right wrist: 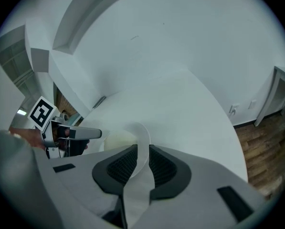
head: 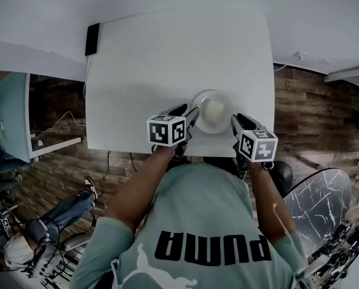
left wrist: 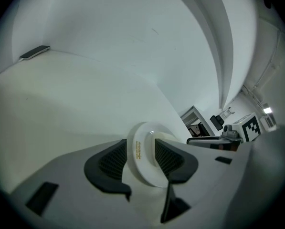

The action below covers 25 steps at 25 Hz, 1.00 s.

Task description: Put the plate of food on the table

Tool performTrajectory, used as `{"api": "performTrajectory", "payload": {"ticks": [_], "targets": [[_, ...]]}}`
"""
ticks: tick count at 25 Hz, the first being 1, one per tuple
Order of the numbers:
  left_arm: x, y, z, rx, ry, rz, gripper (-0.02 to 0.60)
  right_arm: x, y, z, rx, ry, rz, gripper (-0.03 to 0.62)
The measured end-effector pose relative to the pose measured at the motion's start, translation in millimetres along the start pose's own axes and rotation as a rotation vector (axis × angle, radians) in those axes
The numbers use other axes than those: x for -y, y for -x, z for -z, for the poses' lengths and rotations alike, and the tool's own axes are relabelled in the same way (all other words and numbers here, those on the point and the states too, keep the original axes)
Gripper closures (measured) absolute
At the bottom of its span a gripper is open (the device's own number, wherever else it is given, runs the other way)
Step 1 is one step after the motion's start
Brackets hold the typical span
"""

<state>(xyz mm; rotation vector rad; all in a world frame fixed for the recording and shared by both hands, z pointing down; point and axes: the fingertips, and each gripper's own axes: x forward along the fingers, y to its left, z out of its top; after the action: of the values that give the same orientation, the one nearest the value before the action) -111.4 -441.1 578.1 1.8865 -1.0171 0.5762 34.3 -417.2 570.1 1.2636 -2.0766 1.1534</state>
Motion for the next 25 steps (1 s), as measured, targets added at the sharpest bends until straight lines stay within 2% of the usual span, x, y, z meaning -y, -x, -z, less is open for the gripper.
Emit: {"api": "performTrajectory", "payload": {"ticks": [12, 25], "targets": [[-7.5, -11.0, 13.3, -0.052, 0.013, -0.012, 0.407, 3.9, -12.5, 9.6, -0.057, -0.071, -0.011, 0.533], [-11.9, -12.9, 15.3, -0.062, 0.004, -0.006, 0.425, 3.7, -19.9, 21.4, -0.075, -0.18, -0.018, 0.533]]}}
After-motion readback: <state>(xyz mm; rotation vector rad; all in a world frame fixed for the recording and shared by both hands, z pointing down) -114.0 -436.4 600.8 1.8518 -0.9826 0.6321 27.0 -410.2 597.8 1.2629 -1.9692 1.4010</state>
